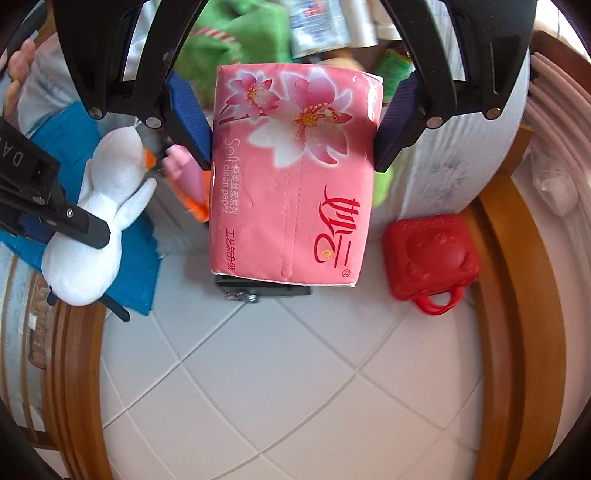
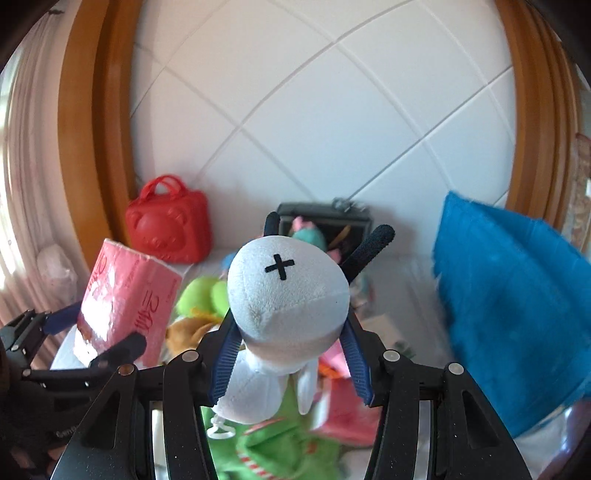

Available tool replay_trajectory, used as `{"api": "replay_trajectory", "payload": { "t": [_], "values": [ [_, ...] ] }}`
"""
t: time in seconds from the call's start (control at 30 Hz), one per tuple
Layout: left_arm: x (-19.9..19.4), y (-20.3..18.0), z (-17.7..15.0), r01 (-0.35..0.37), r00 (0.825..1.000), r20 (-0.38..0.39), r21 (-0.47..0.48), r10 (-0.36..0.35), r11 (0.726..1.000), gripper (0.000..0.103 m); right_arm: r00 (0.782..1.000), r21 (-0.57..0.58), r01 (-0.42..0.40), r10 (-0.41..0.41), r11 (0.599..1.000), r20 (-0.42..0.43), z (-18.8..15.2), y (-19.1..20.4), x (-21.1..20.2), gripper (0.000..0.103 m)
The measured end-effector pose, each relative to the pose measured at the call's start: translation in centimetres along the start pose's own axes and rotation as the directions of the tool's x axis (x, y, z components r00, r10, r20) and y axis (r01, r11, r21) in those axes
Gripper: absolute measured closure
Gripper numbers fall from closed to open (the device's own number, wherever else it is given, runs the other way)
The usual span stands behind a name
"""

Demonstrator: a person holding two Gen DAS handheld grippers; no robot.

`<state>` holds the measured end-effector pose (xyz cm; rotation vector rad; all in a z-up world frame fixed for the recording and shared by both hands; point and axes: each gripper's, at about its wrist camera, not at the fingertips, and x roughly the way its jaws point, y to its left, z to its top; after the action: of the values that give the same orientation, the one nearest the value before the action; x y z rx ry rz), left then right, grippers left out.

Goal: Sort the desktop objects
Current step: 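Carry the tissue pack and white plush over the blue crate with both tools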

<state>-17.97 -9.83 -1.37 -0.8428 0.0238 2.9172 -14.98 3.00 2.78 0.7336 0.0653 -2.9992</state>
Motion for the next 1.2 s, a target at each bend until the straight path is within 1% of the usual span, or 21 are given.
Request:
{"api": "replay_trajectory", "payload": {
  "t": [0.17,0.3,0.37,0.4,0.47,0.5,0.57,0.6,0.63,0.7,0.77,0.87,0.97,1.07,1.17,1.2],
  "values": [
    [0.3,-9.8,3.0,0.056,0.996,0.071,0.052,-0.060,0.997,0.019,0.993,-0.008,0.080,-0.079,0.997,0.086,2.0,-7.9,-2.9,0.051],
    [1.0,-17.9,5.9,0.145,0.984,0.087,0.093,-0.153,0.985,0.019,0.976,0.022,0.169,-0.171,0.985,0.134,3.5,-15.3,-5.2,0.051],
    [1.5,-21.7,7.2,0.188,0.977,0.081,0.114,-0.198,0.976,0.019,0.963,0.042,0.217,-0.221,0.975,0.153,4.2,-19.0,-6.2,0.051],
    [1.9,-23.9,8.0,0.209,0.973,0.074,0.127,-0.219,0.970,0.019,0.953,0.053,0.253,-0.259,0.966,0.160,4.5,-21.2,-6.8,0.051],
    [2.6,-27.6,9.1,0.246,0.964,0.067,0.143,-0.257,0.959,0.019,0.937,0.068,0.302,-0.309,0.951,0.161,4.9,-24.3,-7.4,0.051],
    [2.9,-29.3,9.5,0.258,0.961,0.062,0.155,-0.270,0.954,0.019,0.927,0.079,0.333,-0.341,0.940,0.154,5.0,-26.5,-7.6,0.051],
    [3.5,-32.3,10.0,0.279,0.955,0.046,0.182,-0.292,0.943,0.018,0.911,0.092,0.379,-0.389,0.921,0.136,5.0,-29.3,-7.7,0.051],
    [3.7,-33.7,10.1,0.284,0.954,0.038,0.199,-0.297,0.938,0.018,0.897,0.100,0.415,-0.425,0.904,0.124,4.9,-31.0,-7.7,0.051],
    [3.9,-35.0,10.3,0.289,0.953,0.030,0.213,-0.302,0.933,0.018,0.887,0.105,0.438,-0.448,0.893,0.113,4.7,-32.2,-7.9,0.051],
    [4.1,-37.1,10.4,0.319,0.944,0.013,0.225,-0.330,0.921,0.018,0.868,0.123,0.478,-0.489,0.870,0.089,4.0,-35.0,-8.4,0.051],
    [4.7,-39.9,10.7,0.335,0.939,-0.008,0.238,-0.343,0.912,0.018,0.852,0.128,0.510,-0.520,0.851,0.061,3.6,-37.0,-8.1,0.051],
    [5.1,-42.7,10.4,0.352,0.935,-0.047,0.251,-0.352,0.902,0.018,0.840,0.125,0.535,-0.542,0.836,0.031,2.8,-38.7,-8.2,0.051],
    [5.9,-44.4,10.4,0.363,0.932,-0.105,0.247,-0.347,0.899,0.016,0.835,0.125,0.547,-0.550,0.828,-0.006,1.9,-40.2,-7.5,0.051],
    [6.9,-45.3,10.2,0.363,0.930,-0.159,0.253,-0.332,0.897,0.015,0.826,0.120,0.563,-0.562,0.818,-0.043,1.3,-41.5,-6.7,0.051],
    [6.8,-45.7,9.8,0.349,0.935,-0.163,0.269,-0.315,0.898,0.014,0.815,0.105,0.580,-0.576,0.808,-0.066,1.4,-42.8,-6.3,0.050],
    [6.7,-46.0,9.7,0.351,0.934,-0.166,0.273,-0.315,0.896,0.014,0.807,0.097,0.591,-0.586,0.801,-0.076,1.4,-43.2,-6.1,0.050]
  ]
}}
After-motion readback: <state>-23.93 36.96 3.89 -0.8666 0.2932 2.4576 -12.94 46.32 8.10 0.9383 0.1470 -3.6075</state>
